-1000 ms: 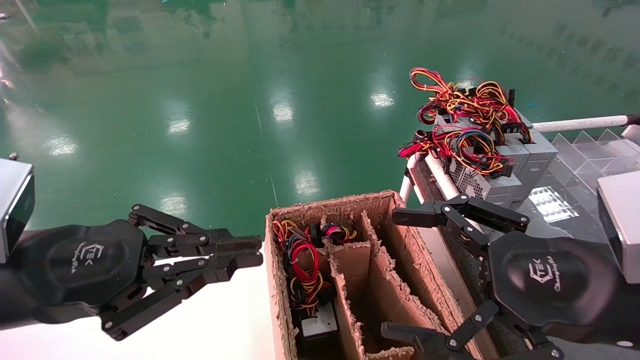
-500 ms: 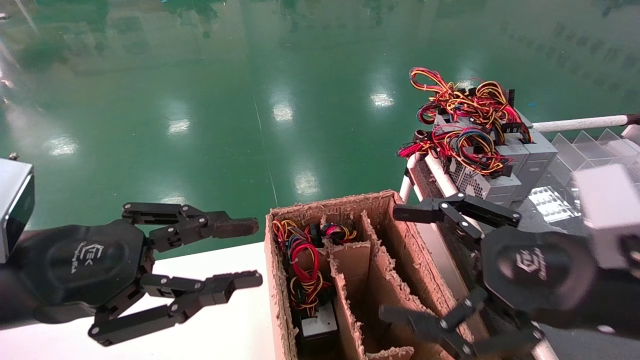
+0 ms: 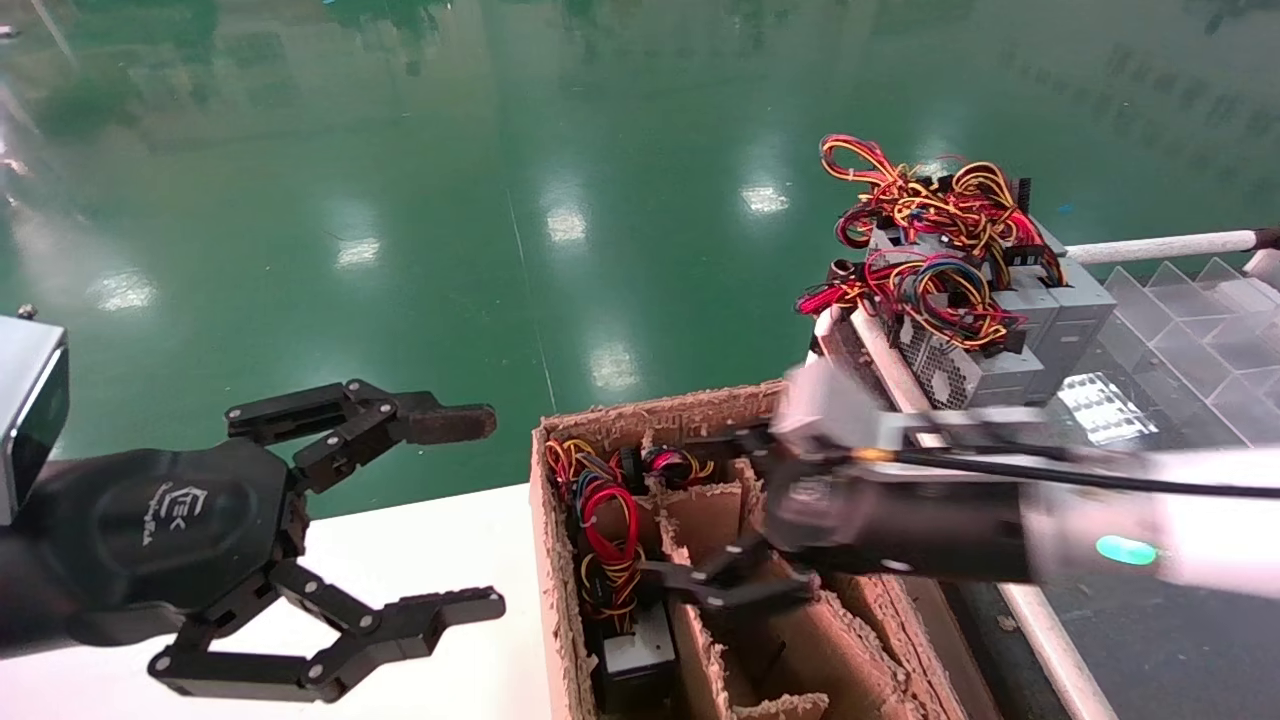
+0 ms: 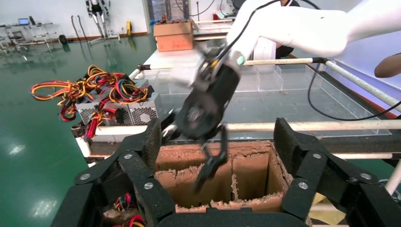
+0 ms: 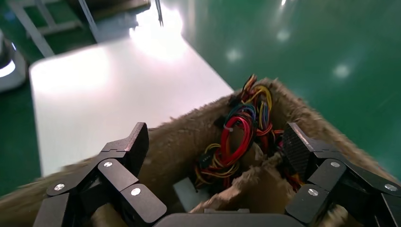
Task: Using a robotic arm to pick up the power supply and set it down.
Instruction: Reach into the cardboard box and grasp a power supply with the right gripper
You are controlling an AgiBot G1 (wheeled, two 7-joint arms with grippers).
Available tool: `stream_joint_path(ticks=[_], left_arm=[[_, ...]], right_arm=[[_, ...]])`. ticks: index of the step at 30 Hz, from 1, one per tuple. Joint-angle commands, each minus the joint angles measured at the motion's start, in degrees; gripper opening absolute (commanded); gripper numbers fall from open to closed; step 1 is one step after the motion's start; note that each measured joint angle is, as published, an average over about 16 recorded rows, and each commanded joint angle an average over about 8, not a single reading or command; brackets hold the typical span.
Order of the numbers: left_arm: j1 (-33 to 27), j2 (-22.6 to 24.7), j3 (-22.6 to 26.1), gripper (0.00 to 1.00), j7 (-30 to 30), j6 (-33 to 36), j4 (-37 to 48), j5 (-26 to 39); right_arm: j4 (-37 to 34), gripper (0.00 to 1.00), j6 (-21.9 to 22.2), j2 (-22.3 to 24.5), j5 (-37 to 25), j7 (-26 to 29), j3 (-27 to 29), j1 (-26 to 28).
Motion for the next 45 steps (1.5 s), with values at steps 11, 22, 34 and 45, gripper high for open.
stream_joint_path(ticks=[11,22,34,45], left_arm=[[0.0,0.0,0.0,1.00,0.0,0.0,0.0,0.0],[0.0,0.0,0.0,1.00,0.0,0.0,0.0,0.0],[0.0,0.0,0.0,1.00,0.0,0.0,0.0,0.0],[0.0,0.0,0.0,1.00,0.0,0.0,0.0,0.0]], right_arm=[[-6.7,0.00,4.8,-10.0,-10.9,3.2,-6.5,4.3],[-6.5,0.00,5.5,-8.8,-11.3,2.6,-6.5,2.7],[-10.4,0.00,6.5,-10.3,-11.3,-0.8,-6.3,2.5],[-11.7,0.00,8.3,-11.8,-11.9,-2.5,-6.4,2.0]])
